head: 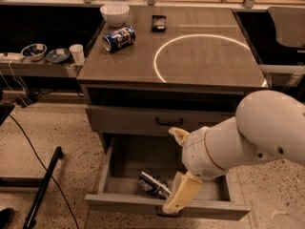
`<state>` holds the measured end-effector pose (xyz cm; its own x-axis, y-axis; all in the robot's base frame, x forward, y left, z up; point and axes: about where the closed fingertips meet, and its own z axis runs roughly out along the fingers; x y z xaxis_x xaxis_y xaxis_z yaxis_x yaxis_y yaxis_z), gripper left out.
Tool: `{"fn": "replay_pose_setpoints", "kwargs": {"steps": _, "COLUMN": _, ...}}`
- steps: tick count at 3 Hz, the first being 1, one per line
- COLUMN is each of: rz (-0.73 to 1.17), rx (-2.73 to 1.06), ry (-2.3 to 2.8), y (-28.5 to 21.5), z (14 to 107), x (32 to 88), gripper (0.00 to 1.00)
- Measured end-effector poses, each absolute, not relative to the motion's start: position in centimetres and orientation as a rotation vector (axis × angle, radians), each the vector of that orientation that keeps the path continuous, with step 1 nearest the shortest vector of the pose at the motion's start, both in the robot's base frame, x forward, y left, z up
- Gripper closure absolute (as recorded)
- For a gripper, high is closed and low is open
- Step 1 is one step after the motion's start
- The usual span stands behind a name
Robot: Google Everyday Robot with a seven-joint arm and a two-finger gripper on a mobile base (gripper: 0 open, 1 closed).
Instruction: Pick blue chip bag from middle drawer and place on counter
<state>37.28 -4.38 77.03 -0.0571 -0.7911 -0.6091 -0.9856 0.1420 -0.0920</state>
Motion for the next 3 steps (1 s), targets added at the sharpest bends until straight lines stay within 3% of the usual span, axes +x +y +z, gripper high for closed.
{"fn": "replay_pose_setpoints", "kwargs": {"steps": 2, "rz": 0.718, "rx": -1.383, "ry": 2.067, "y": -0.7, "z": 62.9, "x": 39.9, "gripper": 0.0}}
{"fn": "replay_pose_setpoints", "kwargs": {"steps": 3, "rz": 0.722, "rx": -1.386, "ry": 2.067, "y": -0.7, "z": 62.9, "x": 39.8, "gripper": 0.0}}
